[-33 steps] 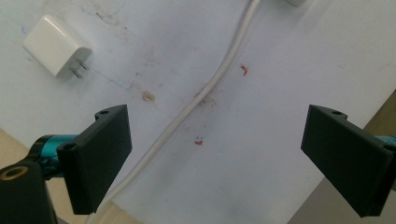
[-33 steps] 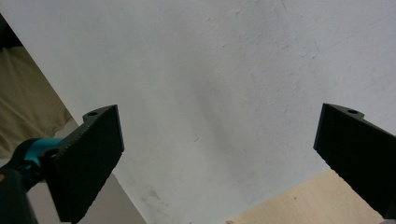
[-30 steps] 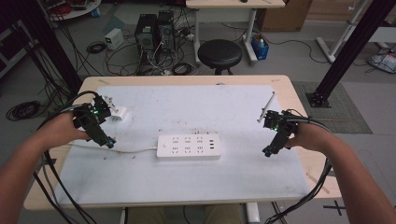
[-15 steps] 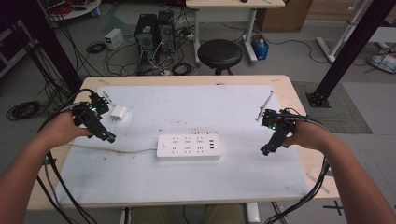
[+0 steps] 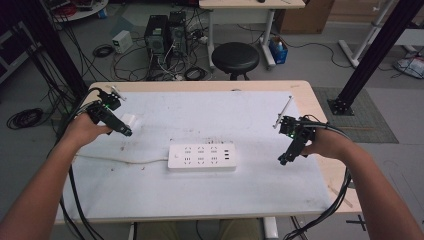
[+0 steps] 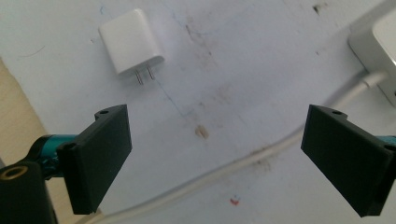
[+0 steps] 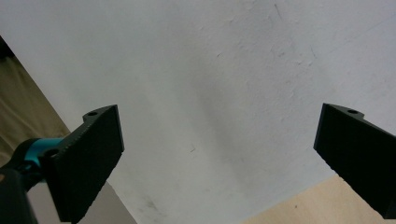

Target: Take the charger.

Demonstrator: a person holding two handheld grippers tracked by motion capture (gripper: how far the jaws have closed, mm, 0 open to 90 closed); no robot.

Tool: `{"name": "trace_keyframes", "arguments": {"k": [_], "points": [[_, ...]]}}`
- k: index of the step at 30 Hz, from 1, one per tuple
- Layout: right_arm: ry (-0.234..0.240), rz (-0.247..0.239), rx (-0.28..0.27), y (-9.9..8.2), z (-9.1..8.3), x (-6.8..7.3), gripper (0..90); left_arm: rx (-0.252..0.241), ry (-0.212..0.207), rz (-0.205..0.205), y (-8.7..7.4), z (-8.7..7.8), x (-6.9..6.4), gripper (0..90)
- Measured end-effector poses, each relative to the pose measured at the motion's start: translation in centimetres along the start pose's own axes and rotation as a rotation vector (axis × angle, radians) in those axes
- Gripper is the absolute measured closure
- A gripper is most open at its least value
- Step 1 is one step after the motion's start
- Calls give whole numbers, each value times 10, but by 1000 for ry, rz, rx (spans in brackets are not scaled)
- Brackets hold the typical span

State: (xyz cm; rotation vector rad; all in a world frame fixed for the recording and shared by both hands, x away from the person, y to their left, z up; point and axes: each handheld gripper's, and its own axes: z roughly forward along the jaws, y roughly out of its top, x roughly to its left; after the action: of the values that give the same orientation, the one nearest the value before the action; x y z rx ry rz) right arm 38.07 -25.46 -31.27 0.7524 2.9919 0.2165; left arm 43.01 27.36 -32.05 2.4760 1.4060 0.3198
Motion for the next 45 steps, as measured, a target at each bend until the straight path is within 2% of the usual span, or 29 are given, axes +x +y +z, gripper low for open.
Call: {"name": "trace_keyframes", "arguments": {"k": [2,4,8,9,10,11,12,21,22,24,25,34,40,41,45], "points": [[1,7,7,0,0,0,9,-7,10,-22,4,7,5,85],[7,4,11,1,1,0,8,8,45,-52,9,17,12,85],[5,14,18,1,0,1,9,12,79,-125,14,30,24,86],[3,17,20,2,0,1,9,9,82,-146,15,34,27,85],[2,19,21,3,0,1,9,9,82,-146,15,34,27,86],[4,23,18,4,0,2,9,0,84,-178,17,40,33,86],[4,17,16,4,0,1,9,-1,82,-189,18,43,35,86],[5,15,21,8,2,2,9,1,94,-233,25,69,46,86],[5,15,21,8,2,2,9,1,94,-233,25,69,46,86],[2,27,22,8,1,3,9,-1,96,-251,25,75,49,86],[-2,18,15,7,0,3,9,-6,99,-267,24,80,52,86],[-3,34,17,5,-2,3,9,-12,96,-308,21,101,58,90],[1,24,22,7,1,4,9,-1,83,-312,21,109,60,122],[3,18,22,8,1,4,9,-2,79,-312,21,110,61,167],[8,12,23,8,2,4,9,-7,60,-321,20,114,62,218]]}}
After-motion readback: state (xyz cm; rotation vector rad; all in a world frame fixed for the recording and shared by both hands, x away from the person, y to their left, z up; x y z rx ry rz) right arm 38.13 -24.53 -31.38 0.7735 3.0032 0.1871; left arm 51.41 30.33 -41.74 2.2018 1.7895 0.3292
